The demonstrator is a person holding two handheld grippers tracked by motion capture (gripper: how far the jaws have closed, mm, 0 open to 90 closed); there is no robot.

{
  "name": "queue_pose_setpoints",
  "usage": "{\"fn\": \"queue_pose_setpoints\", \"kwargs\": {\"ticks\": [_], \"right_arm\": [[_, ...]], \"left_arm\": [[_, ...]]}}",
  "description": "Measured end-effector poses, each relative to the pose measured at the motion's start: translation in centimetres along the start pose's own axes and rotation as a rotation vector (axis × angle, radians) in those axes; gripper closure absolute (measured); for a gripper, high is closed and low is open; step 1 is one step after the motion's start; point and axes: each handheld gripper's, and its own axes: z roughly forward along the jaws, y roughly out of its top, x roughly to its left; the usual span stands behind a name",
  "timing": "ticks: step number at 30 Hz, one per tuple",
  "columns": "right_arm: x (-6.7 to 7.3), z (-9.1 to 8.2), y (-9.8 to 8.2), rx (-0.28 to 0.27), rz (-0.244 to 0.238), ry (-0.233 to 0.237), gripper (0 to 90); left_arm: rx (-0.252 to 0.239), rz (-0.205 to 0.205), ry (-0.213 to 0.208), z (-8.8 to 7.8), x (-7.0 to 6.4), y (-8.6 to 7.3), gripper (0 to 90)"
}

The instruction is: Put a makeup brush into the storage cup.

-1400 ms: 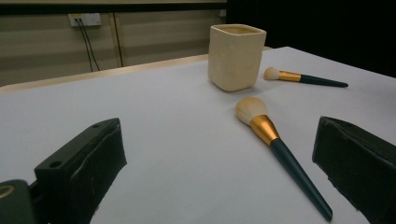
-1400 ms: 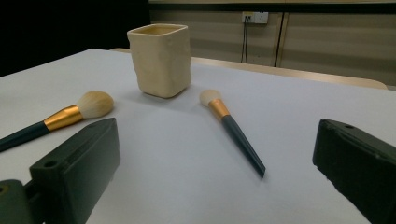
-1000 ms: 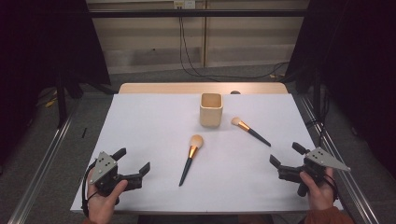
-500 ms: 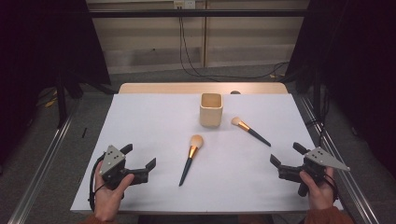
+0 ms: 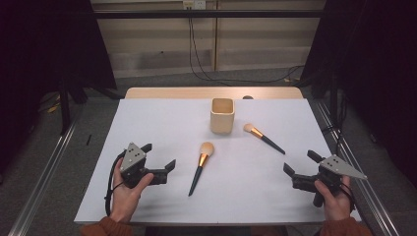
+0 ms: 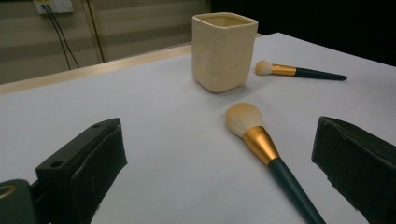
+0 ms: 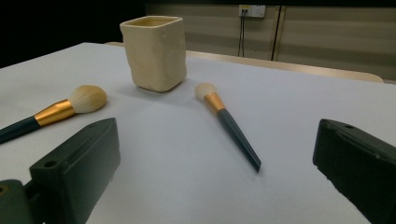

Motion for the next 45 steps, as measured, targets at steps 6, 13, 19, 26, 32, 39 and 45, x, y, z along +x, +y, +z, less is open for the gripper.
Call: {"fn": "queue_pose_setpoints", "kwargs": {"ticks": [6,13,19,26,32,39,45], "right_arm": [[0.0,0.1,0.0,0.003,-0.004,0.0,0.4],[0.2,0.1,0.1,0.0,-0.005,0.005,0.4],[0.3,0.2,0.1,0.003,-0.001,0.01,0.4],[0.3,0.4,0.1,0.007,-0.004,0.012,0.4],[0.2,0.5,0.0,0.016,0.002,0.009,0.4],[0.2,0.4,0.0,0.015,-0.004,0.007,0.4],[0.3,0.4,0.0,0.014,-0.01,0.011,0.4]], "left_arm": [[-0.02,-0.002,-0.015,1.1,0.3,0.5,2.3],[-0.027,0.004,-0.023,2.7,-0.1,0.8,2.4],[-0.05,-0.009,-0.032,3.7,-0.1,1.5,2.4],[-0.049,0.026,-0.049,5.9,-0.4,2.2,2.4],[-0.052,0.019,-0.064,7.0,-0.7,2.8,4.3],[0.083,0.017,-0.101,8.1,-1.6,3.3,4.1],[0.185,0.026,-0.113,8.9,-2.2,3.2,4.1]]}}
